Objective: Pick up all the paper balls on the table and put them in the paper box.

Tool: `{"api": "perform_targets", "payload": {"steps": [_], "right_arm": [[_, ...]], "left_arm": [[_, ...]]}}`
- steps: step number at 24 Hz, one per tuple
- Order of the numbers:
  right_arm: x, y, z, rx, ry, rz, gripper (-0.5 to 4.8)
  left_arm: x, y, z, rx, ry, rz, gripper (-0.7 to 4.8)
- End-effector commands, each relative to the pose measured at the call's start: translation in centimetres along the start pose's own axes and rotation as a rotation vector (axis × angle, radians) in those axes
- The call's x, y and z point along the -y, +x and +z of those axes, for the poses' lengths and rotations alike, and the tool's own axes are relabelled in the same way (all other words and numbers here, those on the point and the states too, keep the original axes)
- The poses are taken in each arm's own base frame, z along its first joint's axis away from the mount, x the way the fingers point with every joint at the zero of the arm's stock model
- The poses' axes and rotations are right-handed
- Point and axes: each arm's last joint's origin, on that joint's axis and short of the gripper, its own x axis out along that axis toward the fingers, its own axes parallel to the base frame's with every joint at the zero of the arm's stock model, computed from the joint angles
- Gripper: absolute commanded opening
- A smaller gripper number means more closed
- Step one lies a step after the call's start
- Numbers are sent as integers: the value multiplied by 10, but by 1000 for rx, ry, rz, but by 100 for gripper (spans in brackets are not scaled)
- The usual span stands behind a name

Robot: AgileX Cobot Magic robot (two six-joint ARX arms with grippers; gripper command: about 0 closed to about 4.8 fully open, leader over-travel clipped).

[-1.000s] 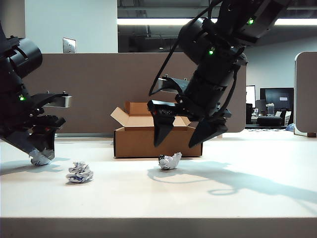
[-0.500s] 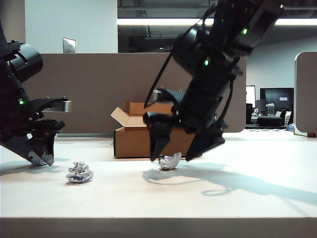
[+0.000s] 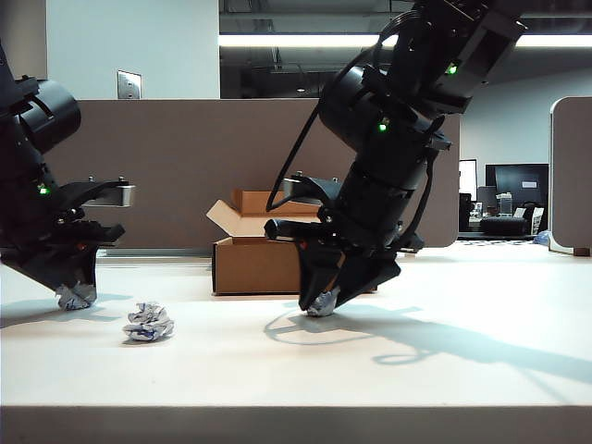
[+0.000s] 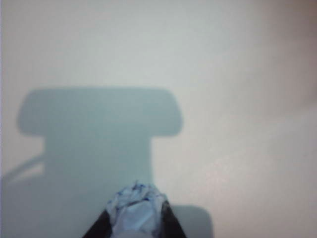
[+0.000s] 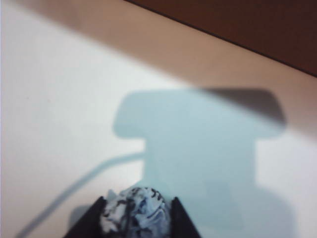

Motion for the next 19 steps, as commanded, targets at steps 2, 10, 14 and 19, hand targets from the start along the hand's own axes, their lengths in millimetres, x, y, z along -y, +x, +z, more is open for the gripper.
{"api": "perform_targets", "payload": {"steps": [2, 10, 14, 19], "right_arm": [[-1, -1, 1, 6, -2, 7, 142], [-1, -3, 5, 36, -12, 9, 134], [-2, -18, 18, 148, -30, 10, 134], [3, -51, 56, 413, -28, -2, 134]], "left_arm": [[-1, 0, 3, 24, -2, 1, 110], [-2, -8, 20, 69, -57, -45, 110], [-5, -23, 50, 149, -77, -98, 111], [-1, -57, 106, 392, -116, -267, 110]]}}
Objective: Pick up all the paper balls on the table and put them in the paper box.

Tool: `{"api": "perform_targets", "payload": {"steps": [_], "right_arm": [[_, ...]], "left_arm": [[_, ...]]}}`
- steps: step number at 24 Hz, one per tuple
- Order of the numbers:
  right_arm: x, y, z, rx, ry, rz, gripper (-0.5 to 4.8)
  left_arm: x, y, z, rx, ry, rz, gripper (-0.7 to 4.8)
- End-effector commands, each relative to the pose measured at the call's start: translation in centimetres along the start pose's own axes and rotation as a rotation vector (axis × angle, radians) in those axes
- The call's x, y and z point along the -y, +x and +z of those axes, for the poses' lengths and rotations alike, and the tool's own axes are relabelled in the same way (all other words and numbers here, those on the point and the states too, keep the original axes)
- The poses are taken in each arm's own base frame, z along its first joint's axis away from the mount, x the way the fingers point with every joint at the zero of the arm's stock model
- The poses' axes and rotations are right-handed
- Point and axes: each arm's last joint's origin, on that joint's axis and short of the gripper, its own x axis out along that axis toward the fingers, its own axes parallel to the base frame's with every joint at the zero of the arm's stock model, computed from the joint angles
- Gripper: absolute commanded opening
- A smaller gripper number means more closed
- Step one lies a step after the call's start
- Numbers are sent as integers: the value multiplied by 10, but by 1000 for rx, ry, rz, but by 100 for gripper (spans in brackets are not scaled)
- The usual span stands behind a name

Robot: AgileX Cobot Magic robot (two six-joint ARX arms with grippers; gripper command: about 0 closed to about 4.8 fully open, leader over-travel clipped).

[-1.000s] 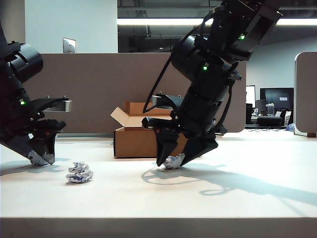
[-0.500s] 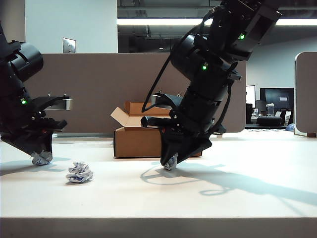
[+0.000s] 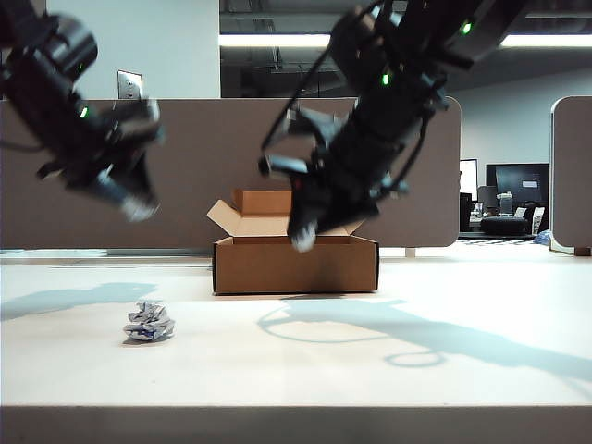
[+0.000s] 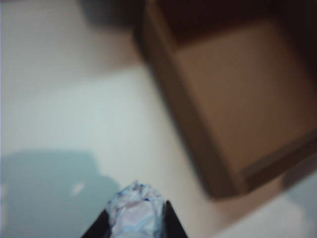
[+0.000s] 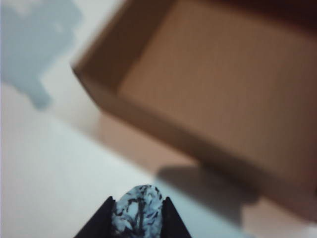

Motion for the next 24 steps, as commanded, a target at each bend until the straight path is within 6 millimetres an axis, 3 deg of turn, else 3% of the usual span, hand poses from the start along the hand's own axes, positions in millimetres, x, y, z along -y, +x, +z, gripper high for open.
{"api": "perform_targets", "payload": {"steps": [1, 4, 8, 11, 12, 16, 19, 21, 22, 24], "right_arm": [[7, -9, 34, 143, 6, -26, 134], [19, -7, 70, 220, 24, -64, 134], [44, 16, 92, 221, 56, -126, 134], [60, 42, 86, 173, 71, -130, 142], [63, 49, 80, 152, 77, -111, 172], [65, 51, 81, 159, 77, -98, 285], [65, 51, 81, 156, 78, -98, 285], [65, 51, 80, 142, 79, -99, 286], [65, 50, 79, 135, 79, -99, 285], [64, 44, 80, 105, 80, -101, 285]], "left_arm": [[15, -7, 33, 151, 15, -83, 111], [34, -1, 53, 246, 92, -118, 111], [48, 30, 52, 213, 124, -156, 111], [52, 52, 43, 172, 124, -179, 123], [53, 57, 40, 160, 117, -195, 126], [54, 65, 37, 154, 99, -281, 157], [54, 65, 37, 154, 99, -291, 159], [55, 65, 36, 149, 84, -314, 281], [55, 65, 36, 144, 81, -314, 311], [55, 62, 35, 123, 74, -313, 309]]}}
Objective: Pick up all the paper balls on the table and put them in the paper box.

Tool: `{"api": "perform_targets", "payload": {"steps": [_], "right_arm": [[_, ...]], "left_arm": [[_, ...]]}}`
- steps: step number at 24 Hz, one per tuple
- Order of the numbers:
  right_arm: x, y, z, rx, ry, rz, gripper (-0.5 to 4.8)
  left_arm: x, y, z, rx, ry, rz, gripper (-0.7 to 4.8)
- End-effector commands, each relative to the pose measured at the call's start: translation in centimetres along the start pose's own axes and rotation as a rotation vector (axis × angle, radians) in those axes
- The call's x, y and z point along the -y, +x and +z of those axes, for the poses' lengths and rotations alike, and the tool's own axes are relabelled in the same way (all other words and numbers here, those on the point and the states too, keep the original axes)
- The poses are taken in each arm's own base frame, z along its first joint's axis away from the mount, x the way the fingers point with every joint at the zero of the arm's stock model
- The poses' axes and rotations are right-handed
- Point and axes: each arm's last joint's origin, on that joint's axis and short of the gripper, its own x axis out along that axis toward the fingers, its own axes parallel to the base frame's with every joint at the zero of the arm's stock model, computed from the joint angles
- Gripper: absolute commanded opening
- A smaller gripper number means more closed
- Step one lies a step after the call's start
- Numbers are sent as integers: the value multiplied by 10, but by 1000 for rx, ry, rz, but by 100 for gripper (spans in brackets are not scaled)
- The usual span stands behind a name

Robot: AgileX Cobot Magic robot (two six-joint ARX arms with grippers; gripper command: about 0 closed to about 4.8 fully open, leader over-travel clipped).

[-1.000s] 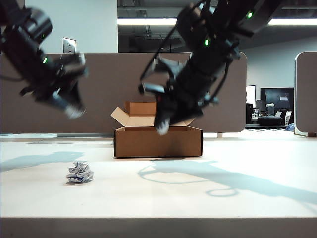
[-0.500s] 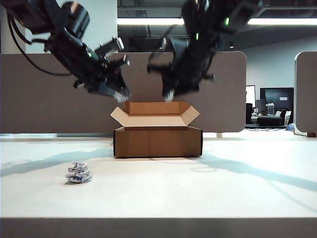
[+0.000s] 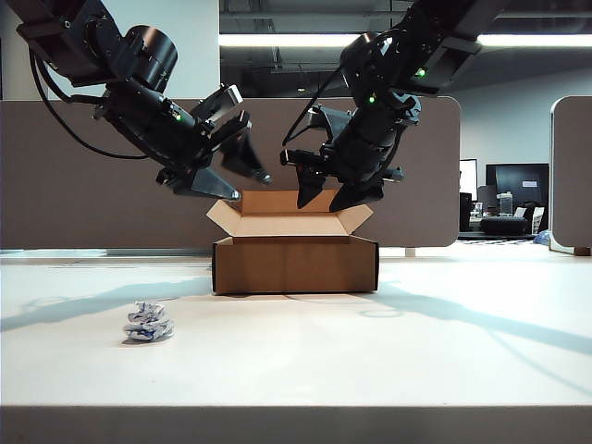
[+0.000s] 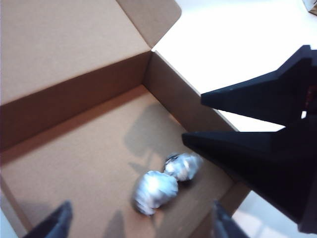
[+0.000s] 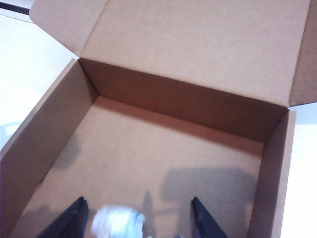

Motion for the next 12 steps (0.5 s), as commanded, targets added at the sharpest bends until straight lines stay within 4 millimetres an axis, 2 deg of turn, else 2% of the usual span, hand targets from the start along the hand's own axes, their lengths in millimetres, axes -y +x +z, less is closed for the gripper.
{"api": "perform_targets", "payload": {"steps": [1, 4, 6, 8, 9, 10, 12], "right_arm": [[-2, -15, 9, -19, -9, 2, 285], [-4, -38, 15, -87, -15, 7, 285], [-7, -64, 22, -140, -29, 39, 285], [-7, -74, 27, -142, -51, 38, 285], [-7, -85, 33, -127, -79, 23, 285], [-6, -93, 37, -112, -97, 3, 285], [-5, -106, 44, -88, -128, -18, 285]], "left_arm": [[3, -5, 2, -28, -13, -8, 309], [10, -26, 0, -144, -53, 7, 300], [26, -53, -5, -318, -71, 15, 300], [37, -65, -10, -413, -59, -7, 300], [52, -73, -15, -498, -37, 9, 299], [62, -78, -20, -546, 22, 55, 299], [82, -76, -33, -617, 103, 93, 300]]}}
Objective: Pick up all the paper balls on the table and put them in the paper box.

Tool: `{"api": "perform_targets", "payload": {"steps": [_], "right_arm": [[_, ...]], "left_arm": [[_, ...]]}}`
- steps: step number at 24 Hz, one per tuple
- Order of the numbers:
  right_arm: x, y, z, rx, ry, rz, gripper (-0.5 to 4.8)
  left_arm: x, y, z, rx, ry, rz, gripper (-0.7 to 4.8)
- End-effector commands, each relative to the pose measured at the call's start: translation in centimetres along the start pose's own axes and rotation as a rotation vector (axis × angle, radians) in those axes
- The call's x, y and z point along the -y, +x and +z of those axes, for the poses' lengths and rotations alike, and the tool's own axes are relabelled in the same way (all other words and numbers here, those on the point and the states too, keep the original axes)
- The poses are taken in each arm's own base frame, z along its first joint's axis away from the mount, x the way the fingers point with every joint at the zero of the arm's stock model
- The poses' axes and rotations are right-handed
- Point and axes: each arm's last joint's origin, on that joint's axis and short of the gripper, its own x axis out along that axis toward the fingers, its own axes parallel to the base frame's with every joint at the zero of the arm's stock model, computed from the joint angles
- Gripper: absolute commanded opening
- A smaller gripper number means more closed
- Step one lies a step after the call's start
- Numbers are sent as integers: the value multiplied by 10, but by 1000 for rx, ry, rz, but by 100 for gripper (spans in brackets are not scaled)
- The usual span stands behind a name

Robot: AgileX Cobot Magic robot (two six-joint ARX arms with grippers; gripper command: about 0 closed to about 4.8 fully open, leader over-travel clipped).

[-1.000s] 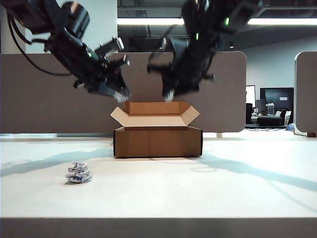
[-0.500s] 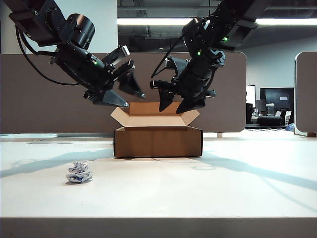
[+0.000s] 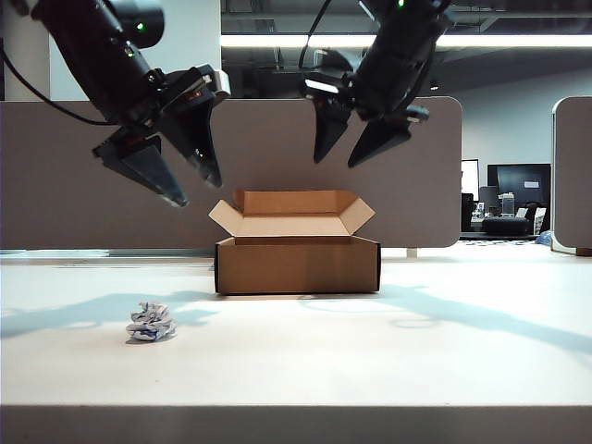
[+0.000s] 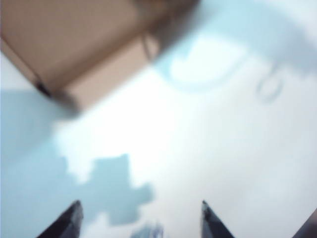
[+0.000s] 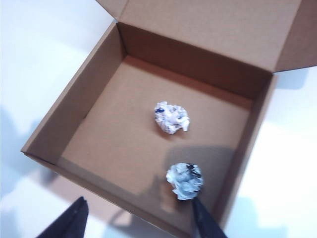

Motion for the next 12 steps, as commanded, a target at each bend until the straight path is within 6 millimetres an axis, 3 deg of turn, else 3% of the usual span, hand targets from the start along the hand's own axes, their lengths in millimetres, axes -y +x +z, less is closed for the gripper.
{"api": "perform_targets", "payload": {"steps": [1, 5, 7, 12], "right_arm": [[4, -27, 12, 60, -49, -53, 285], [13, -53, 18, 87, -35, -85, 285], [14, -60, 19, 89, -33, -89, 285], [17, -62, 15, 53, -29, -110, 284]], "left_arm": [[26, 11, -17, -130, 108, 109, 301], [47, 34, -37, -263, 158, 239, 312], [46, 39, -44, -289, 139, 295, 315], [44, 50, -57, -313, 109, 239, 314]]}}
